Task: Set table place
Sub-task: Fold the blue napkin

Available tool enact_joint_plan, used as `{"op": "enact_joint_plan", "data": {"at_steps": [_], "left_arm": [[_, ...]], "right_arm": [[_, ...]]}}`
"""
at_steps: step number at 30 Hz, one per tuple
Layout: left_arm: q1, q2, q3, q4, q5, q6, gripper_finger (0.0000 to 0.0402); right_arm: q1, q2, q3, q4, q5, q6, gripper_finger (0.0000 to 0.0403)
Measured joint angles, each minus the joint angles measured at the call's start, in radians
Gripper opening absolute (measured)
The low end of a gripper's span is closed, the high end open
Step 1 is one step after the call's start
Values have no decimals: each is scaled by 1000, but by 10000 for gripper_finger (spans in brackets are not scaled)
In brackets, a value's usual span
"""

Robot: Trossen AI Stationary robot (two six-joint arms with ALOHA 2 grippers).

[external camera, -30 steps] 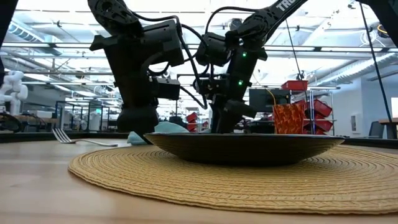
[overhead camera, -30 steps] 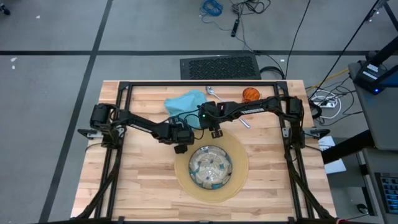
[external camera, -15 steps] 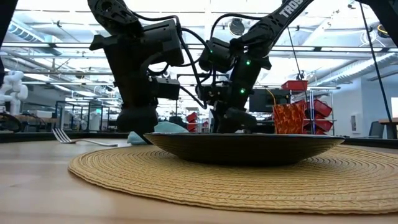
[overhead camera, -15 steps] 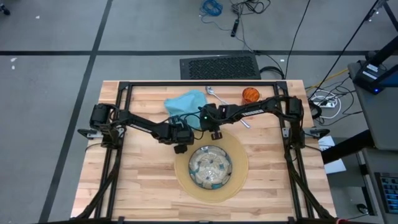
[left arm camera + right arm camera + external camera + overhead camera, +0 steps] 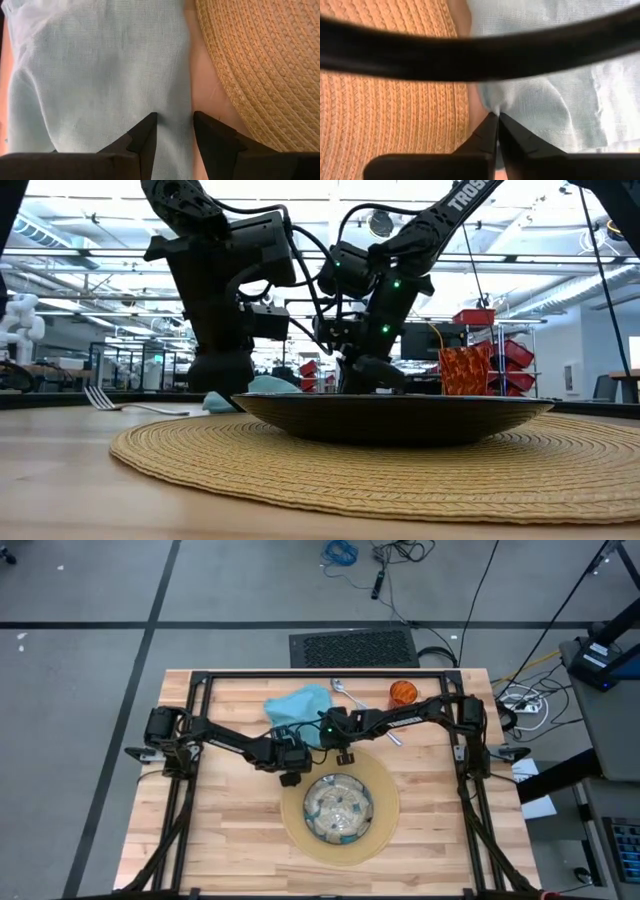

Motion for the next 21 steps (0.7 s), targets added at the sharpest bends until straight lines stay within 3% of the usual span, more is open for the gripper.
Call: {"op": "enact_joint_plan", "data": {"at_steps": [18, 21], "left_arm": [[55, 4, -7, -36, 40, -53, 115], [60, 3, -18, -20, 35, -52, 96]], "right_arm": [[7, 1, -1, 9, -2, -8, 0], [6, 1, -1, 9, -19, -10, 0]]}}
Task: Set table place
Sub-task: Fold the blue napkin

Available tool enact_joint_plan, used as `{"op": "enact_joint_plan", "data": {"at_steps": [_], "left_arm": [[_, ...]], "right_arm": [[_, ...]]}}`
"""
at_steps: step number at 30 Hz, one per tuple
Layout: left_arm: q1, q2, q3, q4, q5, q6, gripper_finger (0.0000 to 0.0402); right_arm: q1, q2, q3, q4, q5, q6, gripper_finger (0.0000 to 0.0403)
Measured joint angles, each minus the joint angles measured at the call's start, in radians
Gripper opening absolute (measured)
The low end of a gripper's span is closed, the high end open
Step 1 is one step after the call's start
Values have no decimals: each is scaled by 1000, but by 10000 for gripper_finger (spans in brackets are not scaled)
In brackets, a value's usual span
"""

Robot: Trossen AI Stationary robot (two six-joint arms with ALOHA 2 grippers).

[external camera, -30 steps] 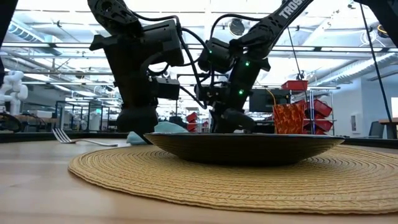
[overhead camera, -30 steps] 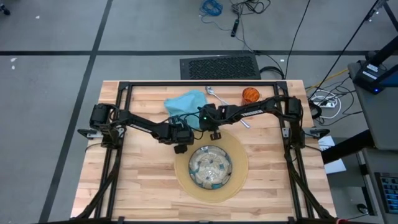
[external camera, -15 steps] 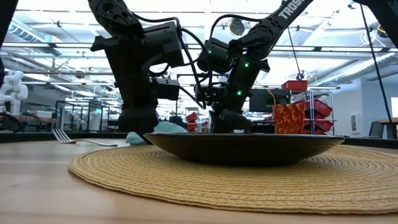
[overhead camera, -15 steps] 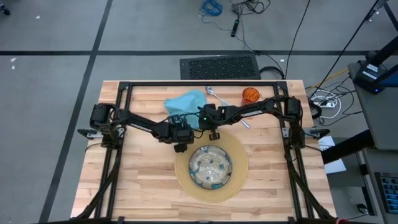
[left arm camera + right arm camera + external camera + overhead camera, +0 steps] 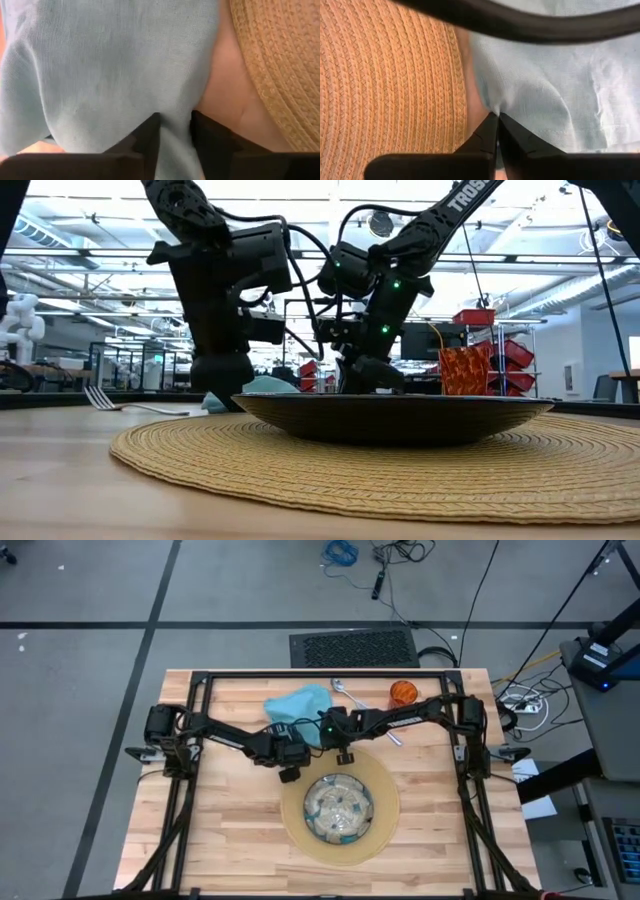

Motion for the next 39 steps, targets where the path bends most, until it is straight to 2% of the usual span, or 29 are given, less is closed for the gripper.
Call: {"op": "enact_joint_plan", "data": {"at_steps": [4, 7, 17, 24, 32, 39], "left_arm": [[0, 3, -3, 1, -20, 29, 18], [-7, 5, -5, -8, -76, 50, 4], [-69, -17, 24, -61, -190, 60, 0], [-108, -94, 84, -209, -267, 52, 0], [-135, -228, 158, -368, -328, 21, 0], [-185, -261, 249, -442, -358, -4, 0]], "right_arm": [[0, 0, 0, 2, -4, 2, 0], [0, 0, -1, 11, -4, 11, 0], [48, -18, 35, -29, 54, 19, 0], [92, -41, 105, -99, 145, 19, 0], [108, -145, 129, -123, 257, 32, 0], [134, -258, 129, -171, 344, 45, 0]]}}
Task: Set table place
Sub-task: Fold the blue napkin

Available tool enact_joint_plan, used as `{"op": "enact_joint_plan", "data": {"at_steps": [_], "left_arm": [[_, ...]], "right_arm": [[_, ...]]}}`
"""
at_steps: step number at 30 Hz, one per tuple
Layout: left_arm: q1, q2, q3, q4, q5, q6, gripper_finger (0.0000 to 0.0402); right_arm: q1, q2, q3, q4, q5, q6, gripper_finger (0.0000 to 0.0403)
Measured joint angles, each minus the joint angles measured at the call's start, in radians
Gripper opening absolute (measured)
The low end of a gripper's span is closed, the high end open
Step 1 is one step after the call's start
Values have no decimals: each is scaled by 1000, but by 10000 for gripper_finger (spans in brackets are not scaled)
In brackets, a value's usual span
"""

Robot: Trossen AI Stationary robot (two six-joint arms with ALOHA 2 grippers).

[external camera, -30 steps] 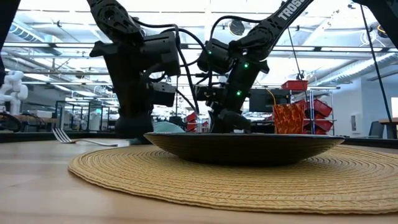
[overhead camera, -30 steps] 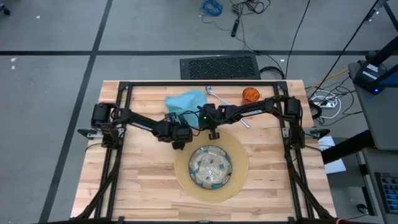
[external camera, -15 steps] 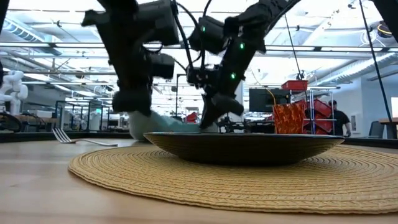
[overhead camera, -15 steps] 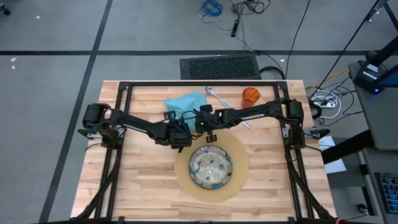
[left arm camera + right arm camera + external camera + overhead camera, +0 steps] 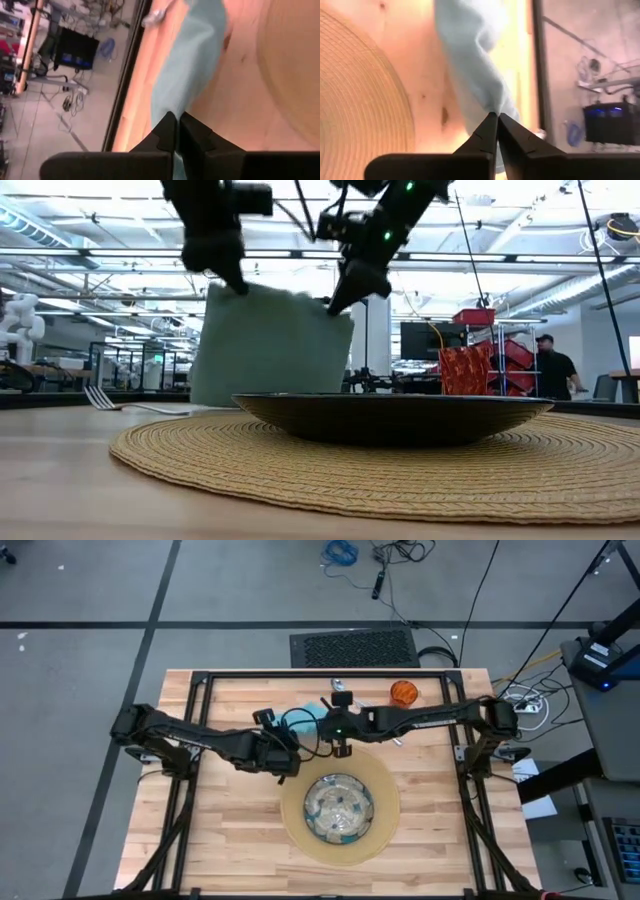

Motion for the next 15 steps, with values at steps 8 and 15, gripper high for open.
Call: {"op": "enact_joint_plan", "data": {"at_steps": [8, 15], "left_arm": [[-91, 2, 124, -97, -81, 0, 0], [-134, 2, 183, -124, -116, 4, 0]], "right_arm": [[68, -59, 0, -19, 123, 3, 0], [105, -67, 0, -23, 216, 12, 0]]}}
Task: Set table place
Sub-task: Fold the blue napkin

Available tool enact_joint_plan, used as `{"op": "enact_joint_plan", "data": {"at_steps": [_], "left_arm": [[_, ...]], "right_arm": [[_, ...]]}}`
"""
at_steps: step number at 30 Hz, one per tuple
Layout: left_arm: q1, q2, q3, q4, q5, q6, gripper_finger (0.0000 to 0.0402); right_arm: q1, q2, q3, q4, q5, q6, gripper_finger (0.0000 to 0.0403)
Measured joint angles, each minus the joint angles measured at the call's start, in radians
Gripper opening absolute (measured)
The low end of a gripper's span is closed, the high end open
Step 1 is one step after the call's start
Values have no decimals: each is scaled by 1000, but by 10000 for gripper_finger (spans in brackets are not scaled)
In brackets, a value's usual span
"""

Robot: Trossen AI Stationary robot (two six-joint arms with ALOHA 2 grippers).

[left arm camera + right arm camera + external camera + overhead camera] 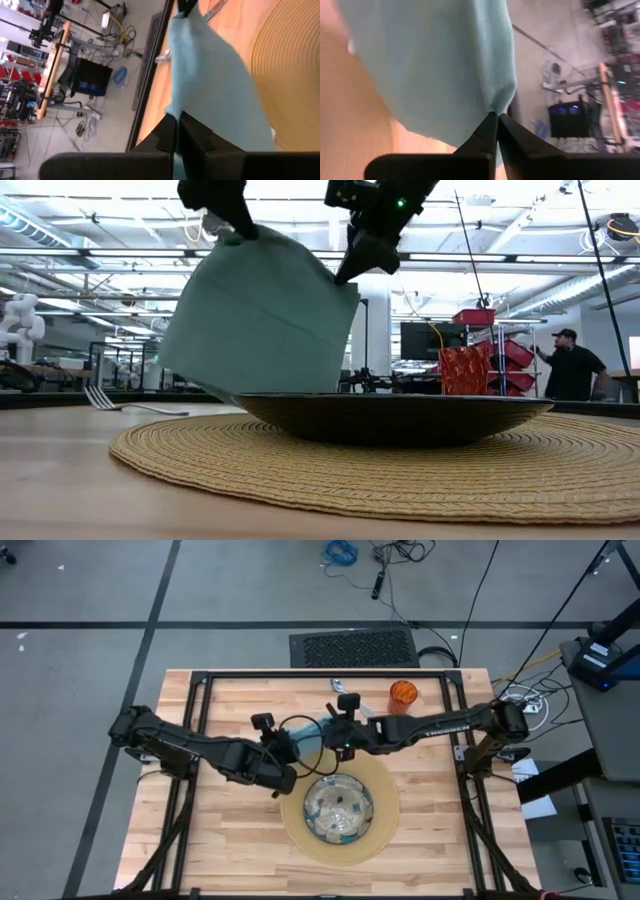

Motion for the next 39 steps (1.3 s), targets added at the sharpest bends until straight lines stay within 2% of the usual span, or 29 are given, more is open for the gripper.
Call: {"op": "enact_joint_plan", "data": {"at_steps": [5, 8, 14, 21, 27, 39], "left_arm": [[-19, 0, 27, -1, -23, 34, 0], [-12, 0, 41, 9, 21, 50, 0], [-4, 0, 45, 60, 40, 86, 0], [7, 25, 46, 247, 83, 184, 0], [9, 71, 45, 352, 80, 127, 0], [35, 133, 44, 640, 64, 133, 0]], "right_arm": [[22, -27, 0, 7, 67, -9, 0], [31, -49, 0, 13, 75, -6, 0], [27, -82, 1, 5, 114, 1, 0], [1, -96, 1, -11, 112, 16, 0], [-36, -100, 0, -29, 84, 34, 0], [-129, -133, 1, -44, 24, 3, 0]]}}
